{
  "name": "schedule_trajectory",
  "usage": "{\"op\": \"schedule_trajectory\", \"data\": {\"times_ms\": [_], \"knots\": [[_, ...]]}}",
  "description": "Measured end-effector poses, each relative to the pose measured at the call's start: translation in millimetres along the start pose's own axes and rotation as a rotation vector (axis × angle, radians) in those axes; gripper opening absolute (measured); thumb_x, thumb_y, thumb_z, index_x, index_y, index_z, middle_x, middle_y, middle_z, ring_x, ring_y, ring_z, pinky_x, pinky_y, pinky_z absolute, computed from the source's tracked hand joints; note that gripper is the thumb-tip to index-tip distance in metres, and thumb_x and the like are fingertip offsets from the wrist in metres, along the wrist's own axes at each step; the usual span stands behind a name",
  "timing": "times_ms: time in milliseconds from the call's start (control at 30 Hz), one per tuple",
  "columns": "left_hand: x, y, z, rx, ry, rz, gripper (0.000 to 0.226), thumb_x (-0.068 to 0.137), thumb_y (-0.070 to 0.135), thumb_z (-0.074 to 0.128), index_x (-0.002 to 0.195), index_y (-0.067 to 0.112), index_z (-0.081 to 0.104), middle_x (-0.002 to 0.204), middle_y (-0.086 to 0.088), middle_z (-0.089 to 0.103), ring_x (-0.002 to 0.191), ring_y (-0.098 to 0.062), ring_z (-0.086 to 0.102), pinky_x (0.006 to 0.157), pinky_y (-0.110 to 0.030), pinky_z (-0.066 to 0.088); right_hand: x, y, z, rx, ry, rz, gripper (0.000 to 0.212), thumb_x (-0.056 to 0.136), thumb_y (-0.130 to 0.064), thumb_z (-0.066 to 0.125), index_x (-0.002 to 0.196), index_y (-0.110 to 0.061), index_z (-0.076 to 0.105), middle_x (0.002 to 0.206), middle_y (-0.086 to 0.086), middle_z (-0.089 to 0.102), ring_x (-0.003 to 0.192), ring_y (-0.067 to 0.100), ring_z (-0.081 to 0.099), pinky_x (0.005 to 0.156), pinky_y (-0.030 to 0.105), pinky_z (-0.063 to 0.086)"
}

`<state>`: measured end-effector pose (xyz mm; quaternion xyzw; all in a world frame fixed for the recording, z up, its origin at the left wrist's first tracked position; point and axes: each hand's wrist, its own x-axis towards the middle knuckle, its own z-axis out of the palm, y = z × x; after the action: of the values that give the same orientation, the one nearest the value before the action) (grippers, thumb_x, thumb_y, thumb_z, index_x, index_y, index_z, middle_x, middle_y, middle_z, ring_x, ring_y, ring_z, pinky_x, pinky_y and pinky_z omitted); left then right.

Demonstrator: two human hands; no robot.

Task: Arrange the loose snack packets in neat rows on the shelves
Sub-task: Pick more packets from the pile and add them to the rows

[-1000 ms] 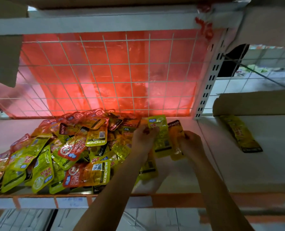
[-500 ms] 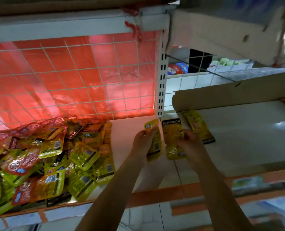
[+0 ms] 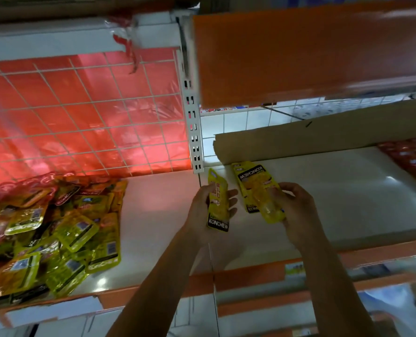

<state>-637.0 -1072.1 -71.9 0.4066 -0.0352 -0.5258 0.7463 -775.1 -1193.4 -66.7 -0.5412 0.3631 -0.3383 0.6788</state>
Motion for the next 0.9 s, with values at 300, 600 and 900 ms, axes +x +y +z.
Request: {"op": "schedule_trajectory", "data": {"times_ms": [300, 600, 900], "knots": [[17.7, -23.8, 15.6, -0.106, 0.041, 0.055, 0.035, 0.094, 0.033, 0.041, 0.103, 0.008, 0.064, 0.087, -0.015, 0.07, 0.074, -0.025, 0.066, 0.071, -0.033, 0.052, 21.0, -10.5, -28.7, 0.095, -0.049, 0.001, 0.024, 0.08, 0.009, 0.063, 0.094, -0.009, 0.062, 0.08, 0.006, 0.069, 0.074, 0.021, 0.066, 0.063, 0.029, 0.052], [31.2, -44.0, 22.9, 0.455, 0.42, 0.247, 0.022, 0.099, 0.02, 0.047, 0.087, 0.019, 0.066, 0.081, -0.004, 0.07, 0.069, -0.019, 0.067, 0.067, -0.036, 0.056, 37.3, -5.0, -51.2, 0.294, 0.033, 0.149, 0.008, 0.09, -0.016, 0.063, 0.097, -0.016, 0.065, 0.091, 0.005, 0.069, 0.083, 0.016, 0.067, 0.07, 0.031, 0.051], [48.4, -51.1, 33.8, 0.803, 0.487, 0.31, 0.019, 0.088, 0.02, 0.059, 0.074, 0.012, 0.07, 0.079, -0.013, 0.07, 0.075, -0.026, 0.065, 0.069, -0.036, 0.049, 44.0, 3.1, -52.0, 0.133, -0.028, 0.246, 0.014, 0.092, -0.007, 0.052, 0.088, -0.006, 0.065, 0.079, 0.016, 0.066, 0.067, 0.029, 0.067, 0.068, 0.041, 0.056]]}}
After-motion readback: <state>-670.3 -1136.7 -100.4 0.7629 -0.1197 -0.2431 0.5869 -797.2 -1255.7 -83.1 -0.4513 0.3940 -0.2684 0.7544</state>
